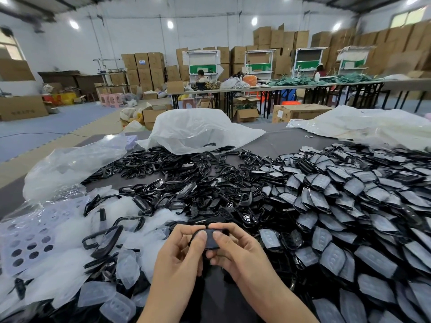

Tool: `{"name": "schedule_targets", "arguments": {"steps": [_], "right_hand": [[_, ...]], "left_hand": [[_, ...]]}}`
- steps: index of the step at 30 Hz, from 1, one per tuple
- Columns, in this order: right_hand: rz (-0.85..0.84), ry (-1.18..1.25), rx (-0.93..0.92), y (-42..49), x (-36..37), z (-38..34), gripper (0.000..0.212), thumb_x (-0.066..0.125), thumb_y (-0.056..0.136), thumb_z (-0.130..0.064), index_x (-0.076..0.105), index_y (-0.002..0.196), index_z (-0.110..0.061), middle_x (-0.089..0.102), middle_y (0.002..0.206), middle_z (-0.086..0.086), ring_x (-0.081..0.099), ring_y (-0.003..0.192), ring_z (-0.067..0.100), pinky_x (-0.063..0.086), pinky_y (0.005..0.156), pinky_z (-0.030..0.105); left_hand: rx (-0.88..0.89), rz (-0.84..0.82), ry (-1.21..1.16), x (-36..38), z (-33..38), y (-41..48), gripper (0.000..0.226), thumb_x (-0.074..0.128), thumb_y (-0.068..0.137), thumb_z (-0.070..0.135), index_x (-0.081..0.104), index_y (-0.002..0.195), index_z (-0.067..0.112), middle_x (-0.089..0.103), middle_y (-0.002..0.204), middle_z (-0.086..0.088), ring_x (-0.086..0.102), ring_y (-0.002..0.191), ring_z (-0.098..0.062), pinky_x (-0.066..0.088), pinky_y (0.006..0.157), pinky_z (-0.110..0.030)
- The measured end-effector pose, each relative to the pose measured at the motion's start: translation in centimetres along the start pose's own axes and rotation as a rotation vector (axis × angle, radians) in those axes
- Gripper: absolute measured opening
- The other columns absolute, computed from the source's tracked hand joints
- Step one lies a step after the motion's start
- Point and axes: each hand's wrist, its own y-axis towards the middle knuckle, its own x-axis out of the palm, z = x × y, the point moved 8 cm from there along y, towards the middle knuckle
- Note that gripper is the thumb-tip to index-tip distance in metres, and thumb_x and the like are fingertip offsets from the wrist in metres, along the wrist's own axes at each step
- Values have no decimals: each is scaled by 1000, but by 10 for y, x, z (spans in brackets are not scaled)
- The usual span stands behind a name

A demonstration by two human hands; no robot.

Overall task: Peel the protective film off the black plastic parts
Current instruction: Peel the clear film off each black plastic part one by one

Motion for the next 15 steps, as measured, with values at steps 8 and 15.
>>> {"name": "schedule_targets", "arguments": {"steps": [8, 15], "right_hand": [[14, -232, -43, -3, 0, -2, 22, 60, 98, -9, 78, 98, -21, 71, 79, 3, 67, 65, 18, 54, 56, 26], [39, -423, -42, -4, -6, -14, 21, 57, 102, -19, 72, 101, -33, 75, 77, 10, 64, 51, 16, 42, 40, 21]], "left_hand": [[-24, 12, -18, -10, -7, 2, 19, 58, 89, 28, 75, 98, 27, 55, 59, -5, 51, 57, -17, 44, 59, -31], [-53, -23, 16, -5, -5, -1, 30, 49, 99, 21, 71, 116, 32, 64, 69, -5, 57, 62, -17, 49, 58, -31]]}}
